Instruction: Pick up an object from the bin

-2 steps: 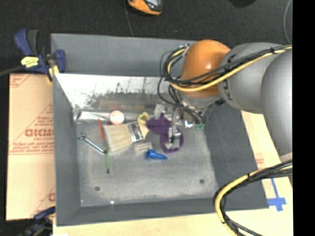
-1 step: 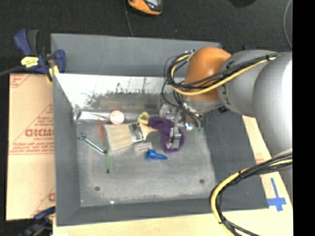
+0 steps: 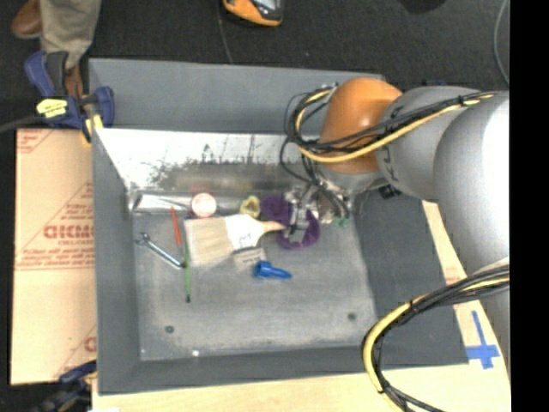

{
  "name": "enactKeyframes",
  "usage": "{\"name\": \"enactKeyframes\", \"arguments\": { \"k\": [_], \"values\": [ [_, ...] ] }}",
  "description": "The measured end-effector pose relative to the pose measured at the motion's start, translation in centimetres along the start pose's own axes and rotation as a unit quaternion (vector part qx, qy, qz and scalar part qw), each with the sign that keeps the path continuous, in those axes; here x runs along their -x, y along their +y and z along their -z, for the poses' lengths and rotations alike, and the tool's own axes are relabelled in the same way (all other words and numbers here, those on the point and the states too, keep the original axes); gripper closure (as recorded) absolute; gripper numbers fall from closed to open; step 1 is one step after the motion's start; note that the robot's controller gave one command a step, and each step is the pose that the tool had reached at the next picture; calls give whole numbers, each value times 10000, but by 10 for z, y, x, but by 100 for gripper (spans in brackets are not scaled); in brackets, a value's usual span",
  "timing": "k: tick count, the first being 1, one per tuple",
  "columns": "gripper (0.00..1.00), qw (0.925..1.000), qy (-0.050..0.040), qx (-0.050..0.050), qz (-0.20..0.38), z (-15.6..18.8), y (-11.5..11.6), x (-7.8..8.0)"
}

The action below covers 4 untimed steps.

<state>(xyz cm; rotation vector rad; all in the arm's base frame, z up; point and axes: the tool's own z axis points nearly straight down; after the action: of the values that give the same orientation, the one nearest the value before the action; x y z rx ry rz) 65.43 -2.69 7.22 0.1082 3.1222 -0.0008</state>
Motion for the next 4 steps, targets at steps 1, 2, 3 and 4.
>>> {"name": "enactKeyframes", "arguments": {
  "k": [1, 2, 3, 4],
  "values": [
    [100, 10000, 0, -2, 4, 0, 0, 0],
    [100, 10000, 35, -4, 7, 12, 0, -2],
    [100, 10000, 12, -4, 10, 43, -1, 0],
    [100, 10000, 18, -5, 14, 68, -1, 0]
  ]
}}
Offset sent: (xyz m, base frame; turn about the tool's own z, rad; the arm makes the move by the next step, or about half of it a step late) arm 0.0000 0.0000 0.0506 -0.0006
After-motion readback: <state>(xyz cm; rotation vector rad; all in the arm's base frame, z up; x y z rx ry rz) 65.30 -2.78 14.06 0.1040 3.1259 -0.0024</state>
